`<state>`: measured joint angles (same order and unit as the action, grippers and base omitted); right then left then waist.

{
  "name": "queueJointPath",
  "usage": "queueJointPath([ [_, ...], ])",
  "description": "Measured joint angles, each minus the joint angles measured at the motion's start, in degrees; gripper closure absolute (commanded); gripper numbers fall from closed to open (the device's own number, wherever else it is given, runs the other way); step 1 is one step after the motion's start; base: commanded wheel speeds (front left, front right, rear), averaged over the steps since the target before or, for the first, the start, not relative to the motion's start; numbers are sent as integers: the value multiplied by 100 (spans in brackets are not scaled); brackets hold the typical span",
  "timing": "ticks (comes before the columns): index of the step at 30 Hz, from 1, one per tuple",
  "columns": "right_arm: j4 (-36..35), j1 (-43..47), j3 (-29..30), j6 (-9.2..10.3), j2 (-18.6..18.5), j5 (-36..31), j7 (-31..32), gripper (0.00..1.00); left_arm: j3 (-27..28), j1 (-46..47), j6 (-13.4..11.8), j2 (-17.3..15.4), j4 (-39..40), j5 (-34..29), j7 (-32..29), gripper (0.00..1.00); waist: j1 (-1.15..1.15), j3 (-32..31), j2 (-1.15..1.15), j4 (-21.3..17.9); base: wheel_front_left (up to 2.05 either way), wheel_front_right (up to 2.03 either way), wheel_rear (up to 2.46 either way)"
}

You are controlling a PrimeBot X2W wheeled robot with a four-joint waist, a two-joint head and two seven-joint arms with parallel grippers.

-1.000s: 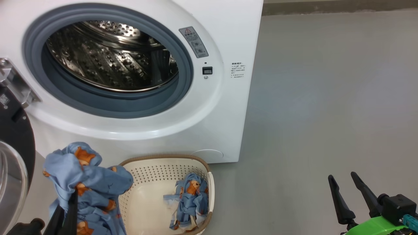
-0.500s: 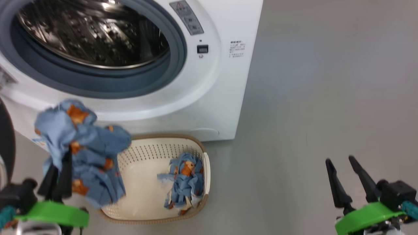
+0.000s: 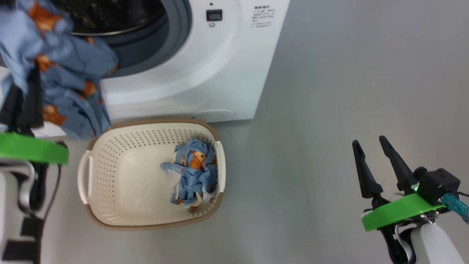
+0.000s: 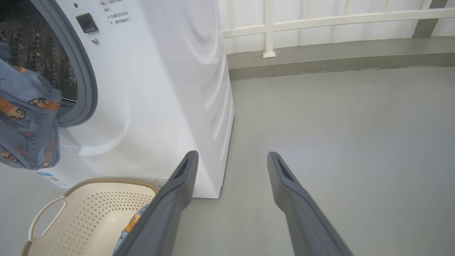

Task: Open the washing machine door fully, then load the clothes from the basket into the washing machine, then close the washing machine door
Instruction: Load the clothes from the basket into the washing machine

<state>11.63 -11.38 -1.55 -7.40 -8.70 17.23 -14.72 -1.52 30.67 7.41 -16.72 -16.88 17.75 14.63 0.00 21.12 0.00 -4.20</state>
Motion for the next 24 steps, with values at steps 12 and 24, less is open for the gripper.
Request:
queueJointPath([
  [12,-46,-338,-85,0,133,0,0,0,-342,1712,0,-382,-1340,213,2,100,0,587,0,-356,0,0,0],
  [24,-93,-559,-201,0,252,0,-1,0,-1065,3313,0,-561,-3340,832,1,100,0,1060,0,-716,0,0,0],
])
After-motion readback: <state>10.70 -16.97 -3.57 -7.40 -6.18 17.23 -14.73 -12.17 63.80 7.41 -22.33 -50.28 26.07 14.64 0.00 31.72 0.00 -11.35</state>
